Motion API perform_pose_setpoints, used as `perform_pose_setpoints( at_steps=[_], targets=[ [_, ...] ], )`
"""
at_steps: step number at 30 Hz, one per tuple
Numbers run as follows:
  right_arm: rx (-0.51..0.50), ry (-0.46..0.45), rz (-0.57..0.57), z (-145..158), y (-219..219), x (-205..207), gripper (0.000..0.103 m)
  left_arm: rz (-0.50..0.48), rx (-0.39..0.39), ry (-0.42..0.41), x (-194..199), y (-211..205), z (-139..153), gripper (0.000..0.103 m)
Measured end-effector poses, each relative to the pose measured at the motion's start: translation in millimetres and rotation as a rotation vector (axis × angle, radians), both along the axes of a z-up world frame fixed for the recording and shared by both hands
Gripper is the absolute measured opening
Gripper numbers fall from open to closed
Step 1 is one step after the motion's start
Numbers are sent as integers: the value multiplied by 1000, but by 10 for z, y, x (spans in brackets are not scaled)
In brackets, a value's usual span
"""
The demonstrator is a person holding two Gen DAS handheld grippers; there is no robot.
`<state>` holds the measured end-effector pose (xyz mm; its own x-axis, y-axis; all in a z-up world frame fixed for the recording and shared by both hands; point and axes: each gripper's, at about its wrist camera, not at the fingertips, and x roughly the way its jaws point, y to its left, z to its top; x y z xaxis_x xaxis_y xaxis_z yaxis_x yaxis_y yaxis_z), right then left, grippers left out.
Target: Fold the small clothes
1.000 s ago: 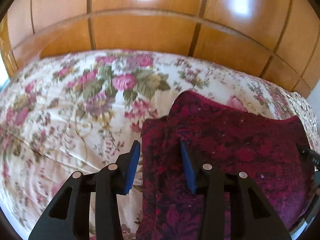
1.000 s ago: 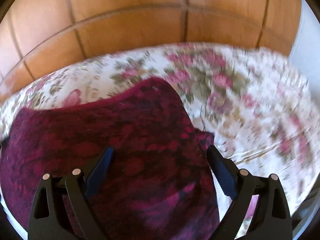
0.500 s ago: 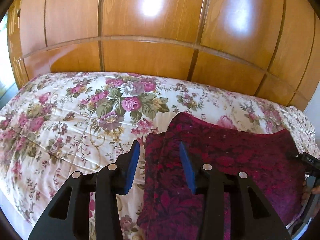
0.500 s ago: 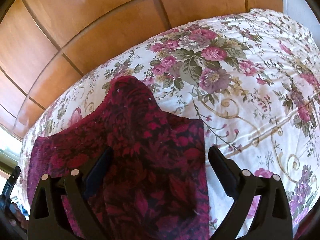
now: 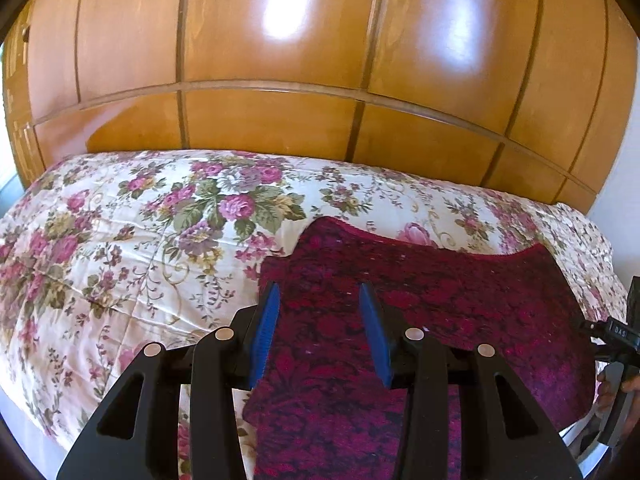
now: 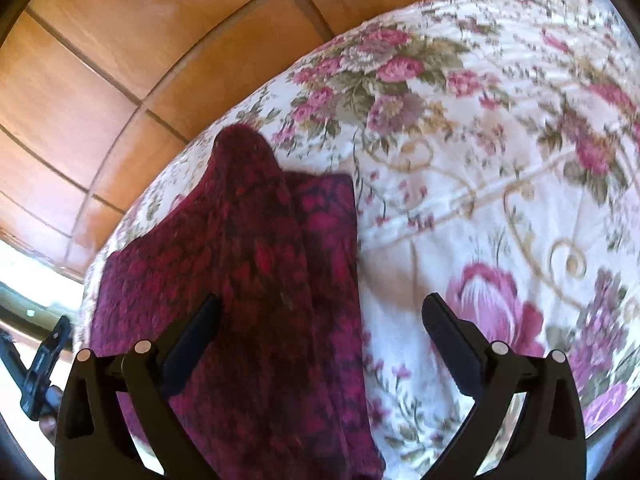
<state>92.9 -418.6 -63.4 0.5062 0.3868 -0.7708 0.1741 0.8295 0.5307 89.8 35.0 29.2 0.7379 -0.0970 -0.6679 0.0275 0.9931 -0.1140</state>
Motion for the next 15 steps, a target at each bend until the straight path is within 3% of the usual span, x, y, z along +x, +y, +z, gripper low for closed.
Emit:
perform_pose_setpoints(
  at_steps=[15],
  targets=[
    [157,-12,170,-144,31,-373,101,-205,21,45,-61,-687,-199,41]
  ],
)
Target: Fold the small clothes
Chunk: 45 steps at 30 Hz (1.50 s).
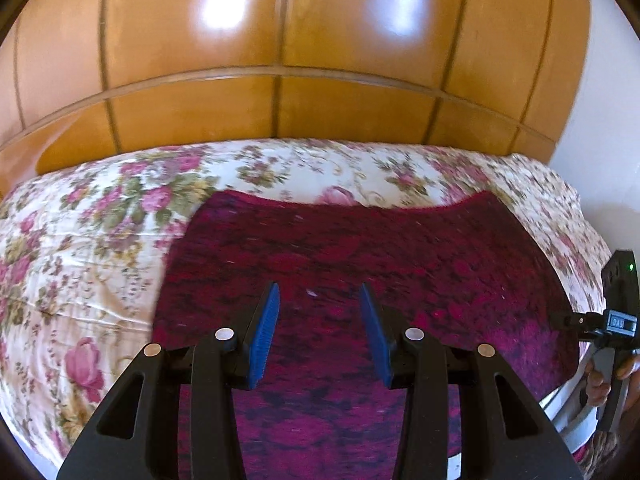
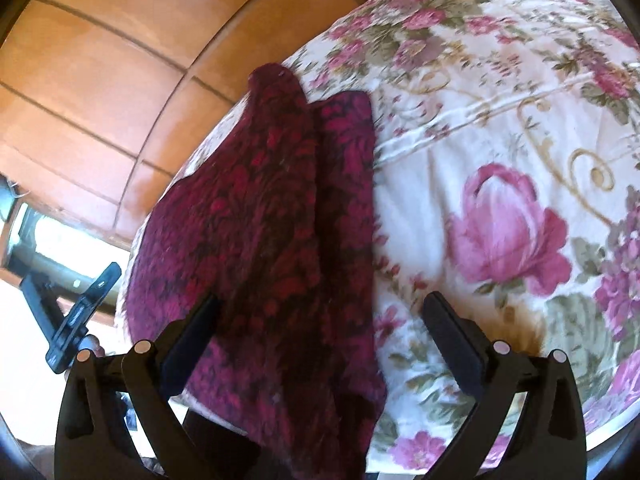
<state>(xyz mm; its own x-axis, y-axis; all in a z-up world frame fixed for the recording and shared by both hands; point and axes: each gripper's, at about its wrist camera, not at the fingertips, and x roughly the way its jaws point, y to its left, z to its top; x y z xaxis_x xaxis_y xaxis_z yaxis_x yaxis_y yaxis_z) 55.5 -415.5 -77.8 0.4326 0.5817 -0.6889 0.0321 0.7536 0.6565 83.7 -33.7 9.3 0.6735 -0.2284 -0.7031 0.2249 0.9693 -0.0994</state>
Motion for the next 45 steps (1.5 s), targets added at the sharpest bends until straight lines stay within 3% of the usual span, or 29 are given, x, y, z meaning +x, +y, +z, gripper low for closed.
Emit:
perform_pose_setpoints(
  at_steps=[6,13,18,29,34,38,45],
  targets=[
    [34,-14,46,-20,125,-21,101,-48,35,27,14,-232,-147,41],
    [-21,-46,73,-8,309,34,95,-52,56,39,57,-325,-267,41],
    [-38,-53,76,19,332,27,74,-49,55,41,76,-326,-293,43],
    [-62,-107,57,356,492,-35,46,-50,17,57,107,-264,-308,43],
    [-53,-177,71,683,694,-13,41,-58,-59,84,152,-139,-297,43],
    [-64,-239,93,968,928,83,39,-64,-210,122,186,124,-224,43],
    [-142,-327,179,1353,1490,239,38,17,-467,153,71,1008,-168,43]
  ],
)
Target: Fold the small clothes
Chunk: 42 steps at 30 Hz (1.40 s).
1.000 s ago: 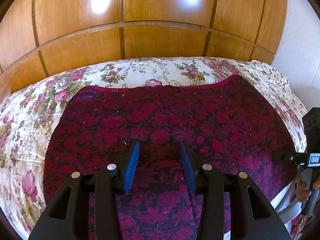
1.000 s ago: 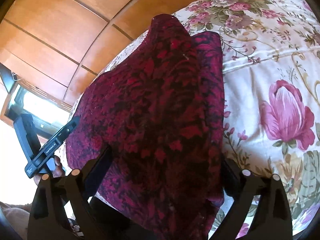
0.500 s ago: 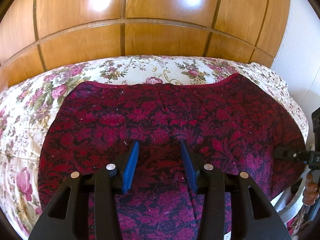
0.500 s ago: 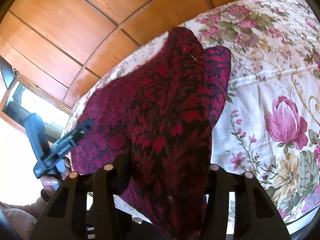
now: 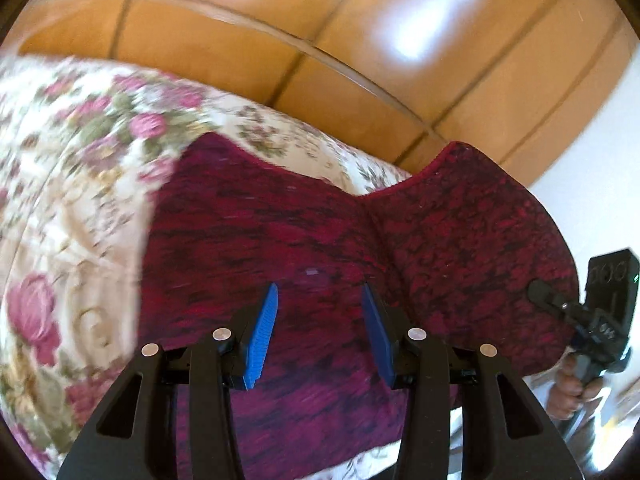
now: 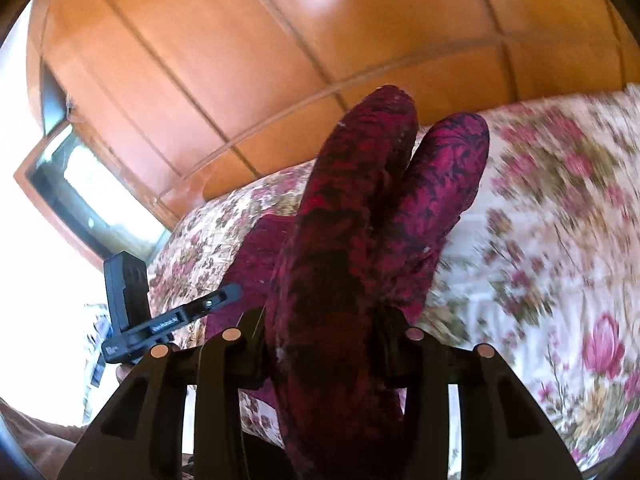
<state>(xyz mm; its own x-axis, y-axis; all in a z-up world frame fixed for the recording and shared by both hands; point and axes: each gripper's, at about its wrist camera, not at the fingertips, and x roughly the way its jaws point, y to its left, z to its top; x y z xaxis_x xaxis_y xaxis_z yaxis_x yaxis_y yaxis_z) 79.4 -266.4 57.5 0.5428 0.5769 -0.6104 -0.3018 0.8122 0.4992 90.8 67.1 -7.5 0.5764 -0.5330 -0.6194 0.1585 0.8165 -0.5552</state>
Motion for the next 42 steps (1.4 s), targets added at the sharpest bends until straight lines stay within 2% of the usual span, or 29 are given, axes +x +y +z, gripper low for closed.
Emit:
perform_pose_setpoints(
  at_steps=[7,10,12,13,15,20,25,28,30,31,32,33,34,35,37,39,41,42],
  targets=[
    [-148,-69,132,90,897,98,37,146,-144,45,-137,771,-132,43],
    [-240,-93,189,-25,1312,80,36,182,-150,24,-188,985,-70,43],
    [-336,-125,231,-141,1624,21,36,190,-162,5,-250,1091,-6,43],
    [-369,-133,248,-196,1728,3,36,186,-168,0,-258,1131,30,43],
    [-463,-172,294,-342,1988,-86,36,181,-187,-16,-252,1194,106,56],
    [-677,-316,357,-610,2351,-349,39,112,-258,-56,-188,1210,297,62],
    [-754,-408,360,-699,2414,-517,47,-39,-248,-48,21,874,475,66],
    [-731,-414,352,-652,2421,-576,48,-114,-191,-27,199,586,494,67],
    [-713,-412,347,-640,2403,-567,48,-196,-165,23,349,345,454,67],
    [-698,-411,346,-637,2377,-561,50,-203,-144,40,408,276,425,67],
    [-682,-413,347,-621,2347,-561,56,-212,-117,57,454,192,399,56],
    [-659,-414,350,-605,2317,-566,65,-236,-73,75,505,71,370,33],
    [-620,-415,357,-580,2273,-574,69,-237,-41,78,527,22,356,24],
    [-585,-410,366,-550,2218,-580,73,-236,-20,75,540,-18,354,22],
    [-436,-350,403,-444,1980,-554,75,-236,-15,56,542,-37,389,18],
    [-212,-241,448,-316,1603,-490,83,-236,10,33,505,-17,459,17],
    [-76,-186,443,-229,1254,-442,85,-237,38,15,458,-6,526,17],
    [-47,-175,431,-208,1129,-427,85,-237,51,4,417,15,560,17]
  ],
)
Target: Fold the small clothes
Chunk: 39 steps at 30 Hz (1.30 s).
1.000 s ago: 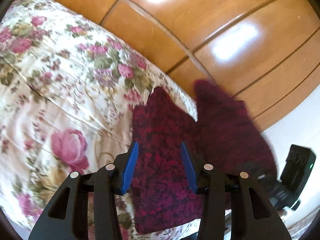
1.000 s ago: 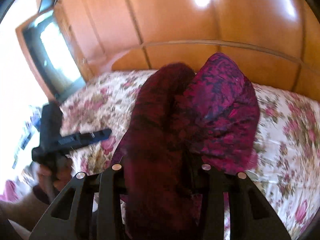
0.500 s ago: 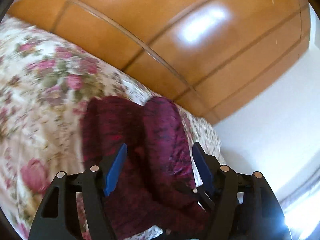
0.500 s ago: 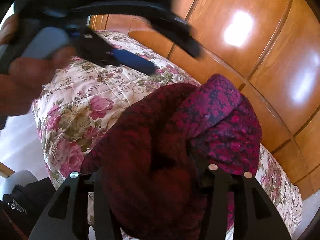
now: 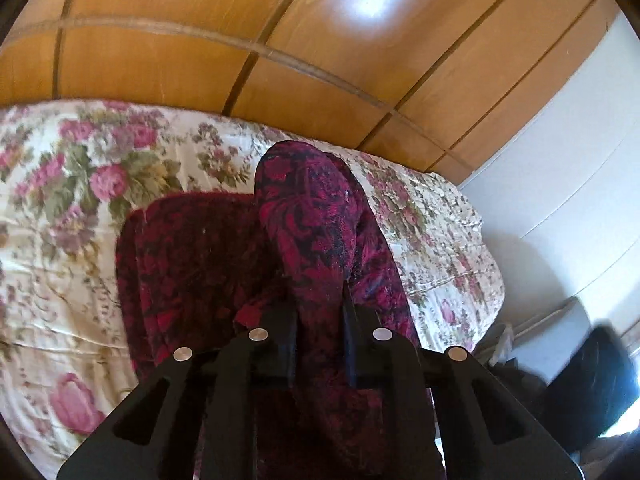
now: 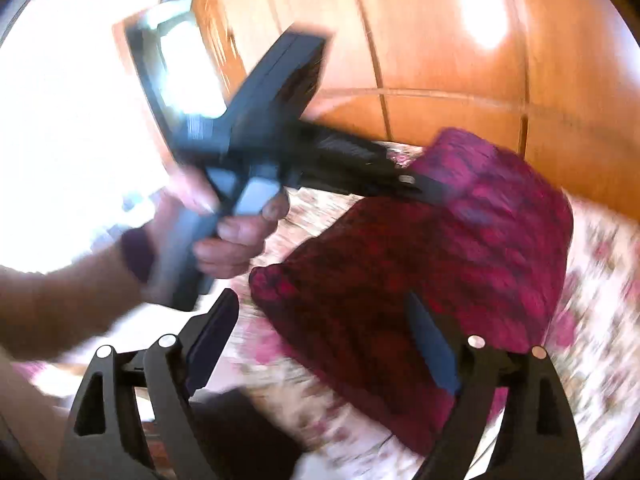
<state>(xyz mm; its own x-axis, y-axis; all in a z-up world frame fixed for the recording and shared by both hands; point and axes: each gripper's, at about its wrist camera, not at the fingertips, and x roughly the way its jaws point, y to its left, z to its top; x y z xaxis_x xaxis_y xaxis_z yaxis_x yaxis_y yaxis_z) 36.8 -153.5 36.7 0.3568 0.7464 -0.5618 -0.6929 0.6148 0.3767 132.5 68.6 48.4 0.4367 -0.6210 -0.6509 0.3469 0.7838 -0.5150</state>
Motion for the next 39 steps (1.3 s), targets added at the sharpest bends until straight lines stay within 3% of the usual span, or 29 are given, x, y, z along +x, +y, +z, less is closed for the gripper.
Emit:
perform_pose_setpoints(
  at_steps=[4,9,16,19,21,24,29,32,35,39],
  targets=[
    [8,37,-121,-75,-447,91,84,28,25,-28,-87,139,50,17],
    [-85,67,-147,-388,-238,294,75,108,35,-11,-231,409,-84,17],
    [-302,-112,-130,-643,480,235,77,256,174,6,-427,672,-529,17],
    [-396,-184,-111,-697,659,163,82,314,219,-28,-517,667,-653,19],
    [-373,-160,-79,-664,615,173,85,336,220,-38,-548,668,-642,19],
    [-183,-26,-79,-430,259,412,80,342,232,-55,-561,652,-586,21],
    [-106,-20,-170,-171,96,866,72,342,281,-88,-558,548,-558,22],
    [-171,3,-177,-260,284,1203,64,356,289,-97,-576,546,-575,22],
    [-291,60,-164,-549,558,1434,57,366,303,-104,-595,541,-591,22],
    [-437,-49,-151,-784,866,1405,60,403,334,-89,-612,560,-676,22]
  ],
)
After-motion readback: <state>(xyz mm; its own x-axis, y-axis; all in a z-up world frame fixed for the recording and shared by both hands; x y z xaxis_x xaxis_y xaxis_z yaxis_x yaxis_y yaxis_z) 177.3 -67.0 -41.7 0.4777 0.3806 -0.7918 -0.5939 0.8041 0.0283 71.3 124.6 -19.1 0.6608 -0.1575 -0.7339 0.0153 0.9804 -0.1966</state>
